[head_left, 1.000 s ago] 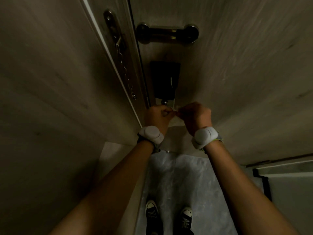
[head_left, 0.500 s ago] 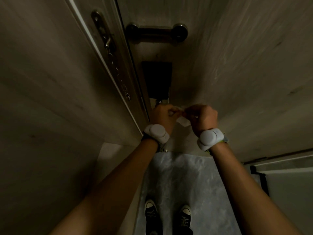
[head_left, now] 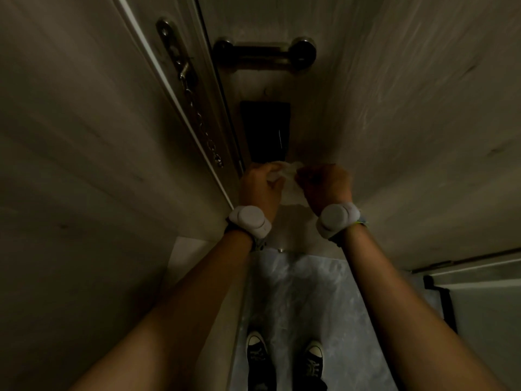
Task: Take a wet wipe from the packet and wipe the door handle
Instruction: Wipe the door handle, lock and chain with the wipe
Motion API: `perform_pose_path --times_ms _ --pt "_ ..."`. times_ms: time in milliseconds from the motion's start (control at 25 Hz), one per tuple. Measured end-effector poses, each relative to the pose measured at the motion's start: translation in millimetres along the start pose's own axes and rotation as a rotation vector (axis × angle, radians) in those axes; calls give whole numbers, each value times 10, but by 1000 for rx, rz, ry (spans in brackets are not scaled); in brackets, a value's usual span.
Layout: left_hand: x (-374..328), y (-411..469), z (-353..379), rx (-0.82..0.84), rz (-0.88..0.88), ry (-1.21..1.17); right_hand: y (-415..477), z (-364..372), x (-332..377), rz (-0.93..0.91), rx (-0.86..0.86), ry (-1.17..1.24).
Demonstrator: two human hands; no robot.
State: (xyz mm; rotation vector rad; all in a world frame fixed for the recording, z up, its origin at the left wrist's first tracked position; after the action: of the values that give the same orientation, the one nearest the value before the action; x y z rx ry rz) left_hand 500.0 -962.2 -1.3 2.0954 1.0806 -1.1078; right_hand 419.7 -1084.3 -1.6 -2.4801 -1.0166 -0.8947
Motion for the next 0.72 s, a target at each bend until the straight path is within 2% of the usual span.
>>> perform_pose_path --times_ms 120,440,720 --pt "57 -27 -19 17 0 29 65 98 138 -19 7 -82" --pt "176 36 -176 55 80 88 162 361 377 92 194 -139" --pt "152 127 -246 60 30 -69 168 380 384 17 314 -223"
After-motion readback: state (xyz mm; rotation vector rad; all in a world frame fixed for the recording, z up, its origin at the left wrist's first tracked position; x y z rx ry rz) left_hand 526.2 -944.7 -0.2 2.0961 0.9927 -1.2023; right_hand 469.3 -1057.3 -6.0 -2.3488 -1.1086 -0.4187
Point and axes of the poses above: each hand's wrist, its own y-axis towards the middle knuckle, its own z-axis out of the palm, x = y × z, the point moved 2 cm from there along y, towards the middle knuckle, and after that the axes turned 6 degrees about -y, right-handed, at the moved point
